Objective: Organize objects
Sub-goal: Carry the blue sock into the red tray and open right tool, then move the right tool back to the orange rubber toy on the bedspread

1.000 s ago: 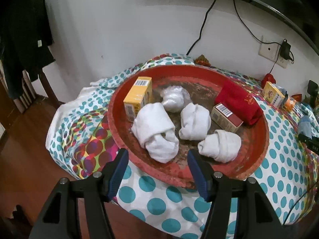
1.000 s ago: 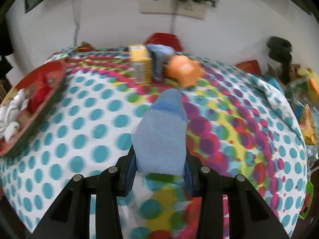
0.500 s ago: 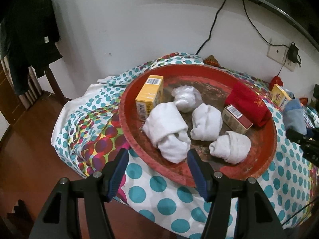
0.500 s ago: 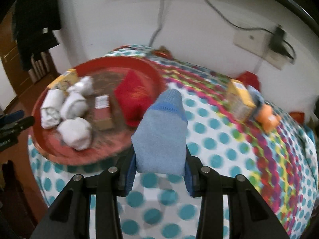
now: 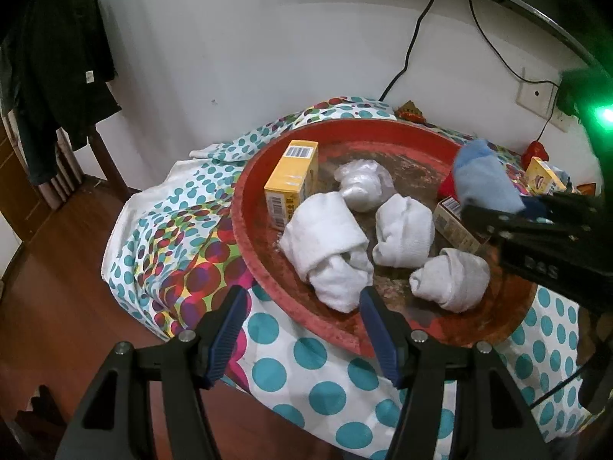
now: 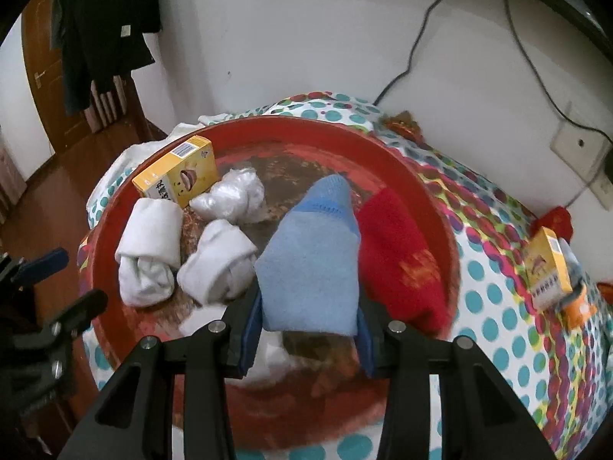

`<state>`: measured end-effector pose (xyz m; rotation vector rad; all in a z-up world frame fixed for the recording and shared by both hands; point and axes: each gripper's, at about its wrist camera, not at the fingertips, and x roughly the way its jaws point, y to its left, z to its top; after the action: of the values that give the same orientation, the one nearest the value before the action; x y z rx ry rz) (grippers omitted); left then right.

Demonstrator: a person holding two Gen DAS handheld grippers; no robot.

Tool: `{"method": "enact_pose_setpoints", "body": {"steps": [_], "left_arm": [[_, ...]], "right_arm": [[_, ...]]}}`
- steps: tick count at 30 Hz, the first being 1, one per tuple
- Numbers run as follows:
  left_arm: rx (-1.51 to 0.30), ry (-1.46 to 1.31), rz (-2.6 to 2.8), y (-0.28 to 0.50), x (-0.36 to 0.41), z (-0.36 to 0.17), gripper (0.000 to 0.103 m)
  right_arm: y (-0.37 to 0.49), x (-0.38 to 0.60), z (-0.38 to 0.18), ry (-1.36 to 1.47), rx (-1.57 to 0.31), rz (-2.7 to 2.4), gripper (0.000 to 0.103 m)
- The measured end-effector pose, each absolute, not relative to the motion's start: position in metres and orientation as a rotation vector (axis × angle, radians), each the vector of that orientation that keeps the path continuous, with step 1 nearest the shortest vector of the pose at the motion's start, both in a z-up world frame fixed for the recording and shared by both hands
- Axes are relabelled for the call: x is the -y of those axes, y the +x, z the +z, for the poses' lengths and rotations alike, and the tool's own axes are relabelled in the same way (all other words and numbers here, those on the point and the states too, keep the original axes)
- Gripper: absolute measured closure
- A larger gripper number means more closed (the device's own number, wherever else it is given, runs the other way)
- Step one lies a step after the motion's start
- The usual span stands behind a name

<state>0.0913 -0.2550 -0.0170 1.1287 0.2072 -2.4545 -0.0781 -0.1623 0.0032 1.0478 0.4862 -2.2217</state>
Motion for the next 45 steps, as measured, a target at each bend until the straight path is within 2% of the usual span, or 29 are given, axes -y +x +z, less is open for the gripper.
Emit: {"method": "enact_pose_setpoints", "body": {"steps": [15,19,34,45], "left_arm": [[-0.211,1.157,-2.440,0.089,0.256,-0.023,0.040],[-0.204,1.157,-2.439,0.089,0.255,-0.024,0.040],[-0.148,1.175,-2.443,0.086,0.247,-0.029,0.040],[-0.113,1.162,-2.435,0.085,0.242,-0.030,0.040]], "right_arm": [[-0.104,0.197,-0.007,1.085,-0.496,-2.212,0.061],[-0.105,0.194,-0.007,1.074,-0.477,-2.236,0.043],[-0.094,0.145,0.000,1.051,-0.353,-2.271,0.041],[-0.114,0.056,0.009,1.067,-0.214,-2.417,0.040]]}}
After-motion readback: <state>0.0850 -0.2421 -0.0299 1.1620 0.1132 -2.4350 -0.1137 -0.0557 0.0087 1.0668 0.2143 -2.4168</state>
